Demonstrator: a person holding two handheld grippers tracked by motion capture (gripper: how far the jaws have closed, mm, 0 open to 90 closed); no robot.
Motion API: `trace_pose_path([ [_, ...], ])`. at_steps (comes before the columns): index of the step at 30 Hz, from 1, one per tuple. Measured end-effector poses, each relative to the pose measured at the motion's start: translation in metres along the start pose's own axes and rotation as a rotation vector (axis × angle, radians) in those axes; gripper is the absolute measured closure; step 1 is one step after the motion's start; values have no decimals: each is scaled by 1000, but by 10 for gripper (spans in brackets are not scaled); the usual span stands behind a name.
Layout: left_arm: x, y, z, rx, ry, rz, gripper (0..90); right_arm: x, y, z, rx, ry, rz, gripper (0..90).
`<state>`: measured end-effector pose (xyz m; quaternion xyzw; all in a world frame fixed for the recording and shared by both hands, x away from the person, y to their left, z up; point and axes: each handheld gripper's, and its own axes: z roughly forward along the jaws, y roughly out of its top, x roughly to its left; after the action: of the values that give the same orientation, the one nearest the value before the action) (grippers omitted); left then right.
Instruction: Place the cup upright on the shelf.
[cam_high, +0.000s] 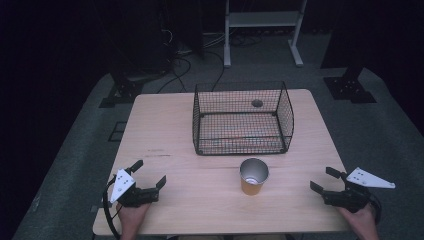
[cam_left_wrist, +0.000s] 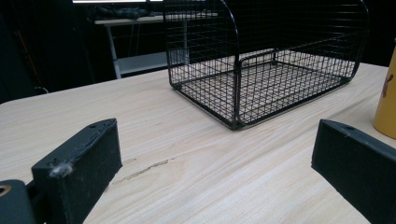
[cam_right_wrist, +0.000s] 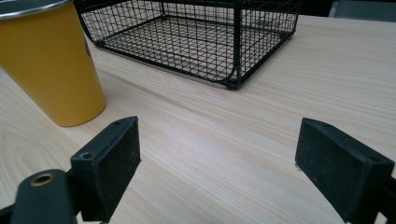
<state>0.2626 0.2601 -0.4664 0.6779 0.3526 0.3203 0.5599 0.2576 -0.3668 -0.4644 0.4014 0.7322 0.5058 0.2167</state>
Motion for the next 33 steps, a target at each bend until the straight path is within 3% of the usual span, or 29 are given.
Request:
trace_pose_path([
  [8, -1, 0, 0, 3, -1, 6, 8, 4, 8, 1, -5, 27, -10, 131],
  [33, -1, 0, 0, -5, -9, 5, 8, 37, 27, 14, 28, 122, -102, 129],
])
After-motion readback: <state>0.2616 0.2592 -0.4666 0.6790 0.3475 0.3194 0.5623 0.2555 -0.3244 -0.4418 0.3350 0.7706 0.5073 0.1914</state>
